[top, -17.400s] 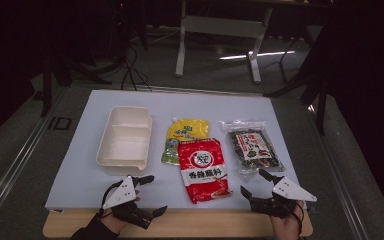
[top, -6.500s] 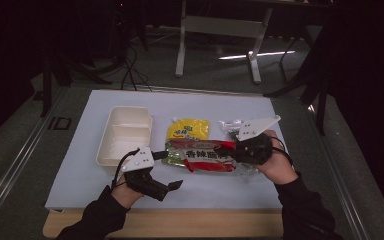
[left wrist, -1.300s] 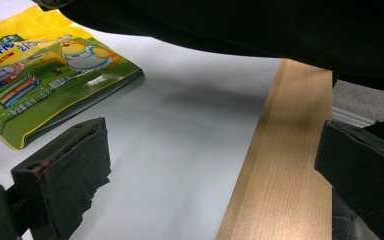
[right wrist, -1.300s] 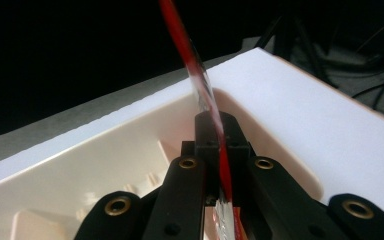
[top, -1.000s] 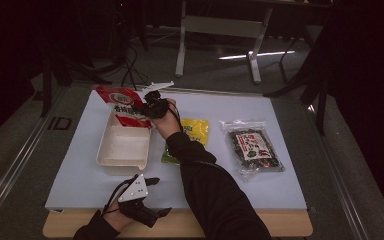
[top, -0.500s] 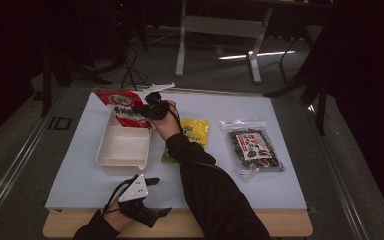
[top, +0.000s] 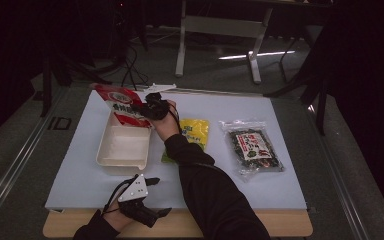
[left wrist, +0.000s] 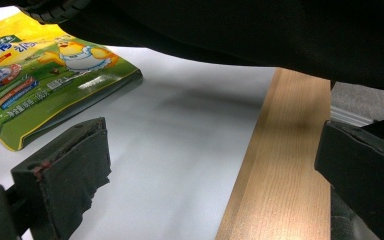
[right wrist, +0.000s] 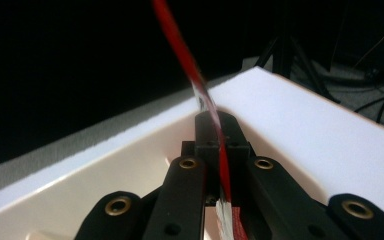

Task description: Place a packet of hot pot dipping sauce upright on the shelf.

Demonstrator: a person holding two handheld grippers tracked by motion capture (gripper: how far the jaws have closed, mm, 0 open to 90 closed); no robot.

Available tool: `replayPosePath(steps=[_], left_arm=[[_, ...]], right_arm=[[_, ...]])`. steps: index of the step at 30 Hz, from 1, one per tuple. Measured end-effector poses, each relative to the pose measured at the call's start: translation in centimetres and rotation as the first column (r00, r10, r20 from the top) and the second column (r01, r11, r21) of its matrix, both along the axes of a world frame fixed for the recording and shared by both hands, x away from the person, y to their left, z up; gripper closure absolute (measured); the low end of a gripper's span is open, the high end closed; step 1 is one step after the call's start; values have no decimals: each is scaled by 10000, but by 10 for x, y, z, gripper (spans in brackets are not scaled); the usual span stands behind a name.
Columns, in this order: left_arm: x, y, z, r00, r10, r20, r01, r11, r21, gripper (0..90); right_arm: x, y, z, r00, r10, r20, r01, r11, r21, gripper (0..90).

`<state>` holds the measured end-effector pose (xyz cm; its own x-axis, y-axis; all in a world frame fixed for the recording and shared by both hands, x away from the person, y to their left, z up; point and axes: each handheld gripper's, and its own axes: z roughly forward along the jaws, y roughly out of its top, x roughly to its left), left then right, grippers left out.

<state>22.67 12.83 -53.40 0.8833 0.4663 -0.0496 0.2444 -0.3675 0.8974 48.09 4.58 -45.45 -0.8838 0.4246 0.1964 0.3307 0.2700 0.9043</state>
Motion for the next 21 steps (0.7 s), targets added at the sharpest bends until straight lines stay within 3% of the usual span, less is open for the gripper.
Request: replayPosePath(steps=[2, 6, 8, 11, 21], left_arm=[[0, 0, 0, 10000, -31, -6, 31, 10000, 25, 23], [0, -1, 0, 10000, -39, 6, 39, 10000, 43, 23], [0, -1, 0, 10000, -55, 13, 55, 10000, 58, 23], [0, -1, 0, 10000, -81, 16, 81, 9999, 63, 23], [0, -5, -2, 9999, -159, 11, 158, 9997, 200, 23]], right_arm=[[1, -2, -3, 9999, -89, -84, 91, 9996, 267, 900], [2, -2, -9, 9997, -148, -218, 153, 9996, 243, 899], [5, 0, -14, 9986, -57, -523, 47, 9998, -198, 834], [6, -3, -13, 9987, -203, -459, 175, 9980, -600, 710], [-1, -33, 2, 9991, -335, -273, 299, 9921, -1218, 635]])
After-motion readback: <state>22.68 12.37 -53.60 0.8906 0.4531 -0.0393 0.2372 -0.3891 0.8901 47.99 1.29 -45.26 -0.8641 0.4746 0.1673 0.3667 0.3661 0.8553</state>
